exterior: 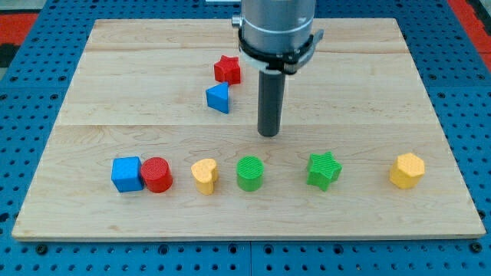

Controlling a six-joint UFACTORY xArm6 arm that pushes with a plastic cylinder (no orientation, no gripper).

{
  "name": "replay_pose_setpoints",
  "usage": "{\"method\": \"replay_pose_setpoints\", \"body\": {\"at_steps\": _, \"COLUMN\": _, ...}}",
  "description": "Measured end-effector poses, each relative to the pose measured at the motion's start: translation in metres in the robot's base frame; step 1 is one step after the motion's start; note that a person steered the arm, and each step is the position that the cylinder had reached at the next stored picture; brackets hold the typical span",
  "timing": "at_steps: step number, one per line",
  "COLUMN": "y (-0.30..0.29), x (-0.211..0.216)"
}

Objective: Push the blue triangle above the blue cube

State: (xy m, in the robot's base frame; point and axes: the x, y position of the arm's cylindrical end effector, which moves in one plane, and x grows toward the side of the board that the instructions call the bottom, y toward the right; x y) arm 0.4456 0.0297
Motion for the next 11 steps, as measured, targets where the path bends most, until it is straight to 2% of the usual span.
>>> {"method": "replay_pose_setpoints", "body": {"at_steps": 2, "y": -0.032, "x": -0.068}}
{"method": "replay_pose_setpoints", "body": {"at_steps": 4, "y": -0.123, "x": -0.068}}
{"method": "replay_pose_setpoints", "body": {"at_steps": 6, "y": -0.171, "x": -0.062}}
{"method": "replay_pose_setpoints", "body": {"at_steps": 7, "y": -0.166, "x": -0.061}}
{"method": "replay_pose_setpoints", "body": {"at_steps": 9, "y": -0.108, "x": -0.065}}
{"method": "replay_pose_setpoints", "body": {"at_steps": 11, "y": -0.137, "x": -0.043}}
